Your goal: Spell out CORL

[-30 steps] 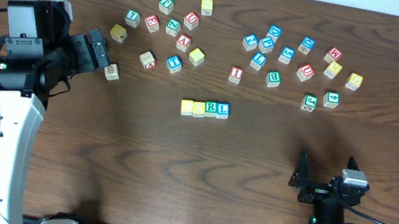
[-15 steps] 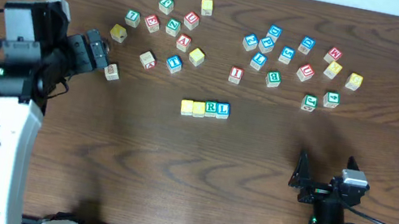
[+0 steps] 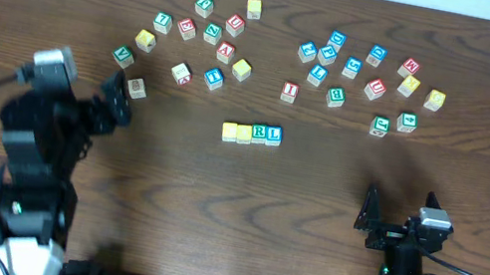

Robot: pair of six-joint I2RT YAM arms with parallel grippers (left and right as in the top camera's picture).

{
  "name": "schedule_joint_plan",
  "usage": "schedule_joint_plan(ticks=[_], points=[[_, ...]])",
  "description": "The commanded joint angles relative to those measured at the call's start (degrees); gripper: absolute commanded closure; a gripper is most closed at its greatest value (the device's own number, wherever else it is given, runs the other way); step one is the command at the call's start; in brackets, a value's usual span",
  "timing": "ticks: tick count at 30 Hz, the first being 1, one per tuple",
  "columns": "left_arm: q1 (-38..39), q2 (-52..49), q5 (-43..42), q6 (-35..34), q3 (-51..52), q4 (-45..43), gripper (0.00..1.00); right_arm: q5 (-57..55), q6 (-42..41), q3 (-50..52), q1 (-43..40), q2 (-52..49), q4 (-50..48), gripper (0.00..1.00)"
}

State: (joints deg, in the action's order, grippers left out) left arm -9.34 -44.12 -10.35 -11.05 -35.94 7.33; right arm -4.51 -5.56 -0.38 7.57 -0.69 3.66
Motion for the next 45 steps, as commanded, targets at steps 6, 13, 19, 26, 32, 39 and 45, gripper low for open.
schedule_joint_plan(ticks=[6,13,19,26,32,39,45], points=[[-0.28,19.50,0.55,7.02,16.85,-5.31,0.02,0.15,0.50,0.07,-0.31,0.37,0.24,0.01],[0.15,31.82,4.07,9.35,26.05,-5.33,0.02,0.15,0.50,0.07,-0.31,0.37,0.24,0.01],[1.14,38.56,8.07,11.52,31.10,-6.23,0.02,0.15,0.50,0.07,-0.31,0.37,0.24,0.01],[1.14,42.69,8.04,17.09,34.38,-9.86,0.02,0.15,0.50,0.07,-0.31,0.37,0.24,0.01],[1.18,44.04,8.04,18.05,35.74,-10.01,0.02,0.15,0.50,0.07,-0.31,0.37,0.24,0.01],[1.18,44.04,8.04,18.58,35.74,-6.80,0.02,0.15,0.50,0.07,-0.31,0.37,0.24,0.01],[1.18,44.04,8.04,18.60,35.74,-3.50,0.02,0.15,0.50,0.07,-0.31,0.37,0.24,0.01]])
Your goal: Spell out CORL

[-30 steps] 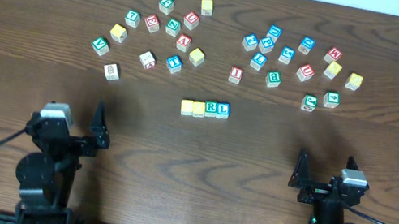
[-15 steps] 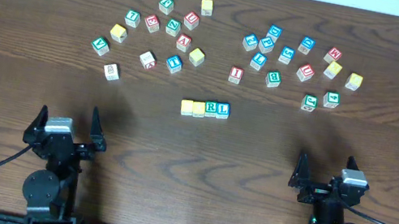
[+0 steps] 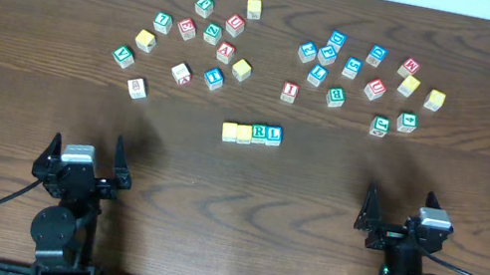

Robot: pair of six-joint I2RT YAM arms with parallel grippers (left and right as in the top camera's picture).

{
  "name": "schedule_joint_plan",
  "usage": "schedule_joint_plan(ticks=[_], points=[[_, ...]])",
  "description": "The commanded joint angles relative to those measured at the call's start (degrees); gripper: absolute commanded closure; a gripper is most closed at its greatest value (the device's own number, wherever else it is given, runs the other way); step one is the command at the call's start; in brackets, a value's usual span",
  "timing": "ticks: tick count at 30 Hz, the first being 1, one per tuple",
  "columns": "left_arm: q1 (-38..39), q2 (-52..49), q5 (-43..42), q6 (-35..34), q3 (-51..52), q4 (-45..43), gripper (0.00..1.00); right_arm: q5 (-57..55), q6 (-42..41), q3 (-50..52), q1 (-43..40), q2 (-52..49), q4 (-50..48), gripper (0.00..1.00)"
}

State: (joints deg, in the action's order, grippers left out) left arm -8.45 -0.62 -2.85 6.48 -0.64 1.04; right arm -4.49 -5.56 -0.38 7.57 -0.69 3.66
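A row of blocks (image 3: pixel 252 134) lies at the table's middle: two yellow ones on the left, then a green R (image 3: pixel 259 133) and a blue L (image 3: pixel 273 134). The yellow blocks' letters are too small to read. My left gripper (image 3: pixel 86 152) sits folded at the near left edge, fingers spread and holding nothing. My right gripper (image 3: pixel 401 211) rests at the near right edge, also open and empty. Both are well short of the row.
Two clusters of loose letter blocks lie at the back: one at the left (image 3: pixel 196 40), one at the right (image 3: pixel 367 78). A pale block (image 3: pixel 137 88) sits alone at the front of the left cluster. Cables run off both arm bases.
My left arm was stretched out with its gripper beside the pale block at the left. It is now drawn back and folded at the near edge. The blocks and right arm have not moved.
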Motion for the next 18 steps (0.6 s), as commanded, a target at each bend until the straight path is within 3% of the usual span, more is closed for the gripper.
schedule_joint_plan(ticks=[1,18], points=[[0.28,0.55,0.55,1.07,0.44,2.80,0.02,0.13,0.50,0.07,-0.31,0.37,0.24,0.01],[0.13,0.55,0.55,1.01,0.44,2.80,0.02,0.13,0.50,0.07,-0.31,0.37,0.24,0.01]])
